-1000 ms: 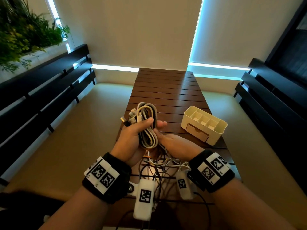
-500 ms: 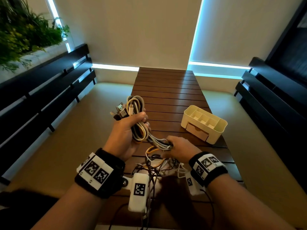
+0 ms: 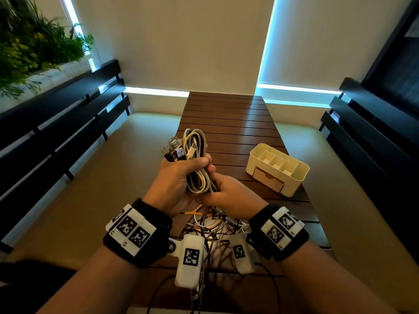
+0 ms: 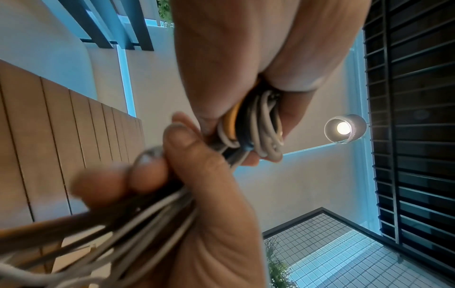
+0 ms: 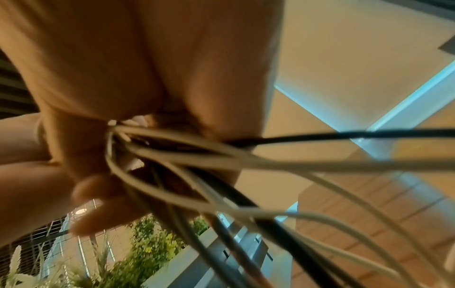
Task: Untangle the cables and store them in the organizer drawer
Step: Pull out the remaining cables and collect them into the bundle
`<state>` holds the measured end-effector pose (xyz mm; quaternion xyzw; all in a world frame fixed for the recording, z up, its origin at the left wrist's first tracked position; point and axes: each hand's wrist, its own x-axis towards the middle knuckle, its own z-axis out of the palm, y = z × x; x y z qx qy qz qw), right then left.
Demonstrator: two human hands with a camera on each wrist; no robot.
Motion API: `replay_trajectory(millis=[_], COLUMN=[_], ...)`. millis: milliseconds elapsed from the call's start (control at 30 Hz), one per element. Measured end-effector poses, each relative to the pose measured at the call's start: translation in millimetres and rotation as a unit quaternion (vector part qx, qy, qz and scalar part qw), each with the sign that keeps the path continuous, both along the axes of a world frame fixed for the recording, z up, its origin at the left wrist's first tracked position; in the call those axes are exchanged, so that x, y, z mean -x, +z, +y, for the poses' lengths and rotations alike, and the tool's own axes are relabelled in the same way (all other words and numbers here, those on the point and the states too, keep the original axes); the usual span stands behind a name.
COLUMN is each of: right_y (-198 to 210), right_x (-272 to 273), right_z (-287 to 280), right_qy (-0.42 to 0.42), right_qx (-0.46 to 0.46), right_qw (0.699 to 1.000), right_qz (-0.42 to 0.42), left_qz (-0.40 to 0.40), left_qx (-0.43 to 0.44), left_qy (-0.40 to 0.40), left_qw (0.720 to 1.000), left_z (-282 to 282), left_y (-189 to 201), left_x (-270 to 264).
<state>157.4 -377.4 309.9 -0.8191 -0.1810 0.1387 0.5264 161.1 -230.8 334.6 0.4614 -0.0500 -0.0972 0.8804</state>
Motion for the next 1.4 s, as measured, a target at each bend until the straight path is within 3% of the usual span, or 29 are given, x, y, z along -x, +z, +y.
replay_trajectory(millis=[167, 300, 367, 500, 800, 867, 967, 1067, 1167, 1300, 1400], right_y=[6, 24, 33, 43, 50, 45, 21, -9, -6, 2, 5], right_x=[-2, -6, -5, 1, 2, 4, 10, 11, 12, 11, 10], right_z=[-9, -16, -12, -1, 3, 4, 10, 14, 15, 10, 9], right_qy=[0.056, 0.025, 0.01, 0.01, -0.017, -0.014, 0.018, 0.028, 0.024, 0.007, 0.017], right_qx=[0.082, -0.167, -0.21, -0.108, -0.023, -0.045, -0.147, -0.175, -0.128, 0.01, 0.005], right_qw=[0.995, 0.985, 0.978, 0.99, 0.989, 0.991, 0.989, 0.983, 0.988, 1.0, 1.0], right_qz=[0.029, 0.035, -0.002, -0.093, -0.148, -0.127, -0.012, 0.049, 0.079, 0.024, 0.016], left_qz=[0.041, 0.052, 0.052, 0.011, -0.029, -0.028, 0.002, 0.003, 0.005, 0.004, 0.003], left_qx=[-0.032, -0.046, -0.048, -0.048, -0.003, -0.012, -0.014, 0.002, 0.009, 0.031, 0.037], left_qy=[0.027, 0.023, -0.004, -0.055, -0.073, -0.074, -0.036, -0.002, -0.004, -0.023, -0.015], left_qw=[0.998, 0.997, 0.998, 0.997, 0.997, 0.997, 0.999, 1.0, 1.0, 0.999, 0.999], left_z=[3, 7, 5, -2, -5, -4, -1, 2, 5, 6, 6], left_y=[-8, -9, -10, -6, -8, -7, -2, 1, 0, 4, 10], left_x=[3, 4, 6, 11, 11, 11, 5, 0, 2, 3, 4])
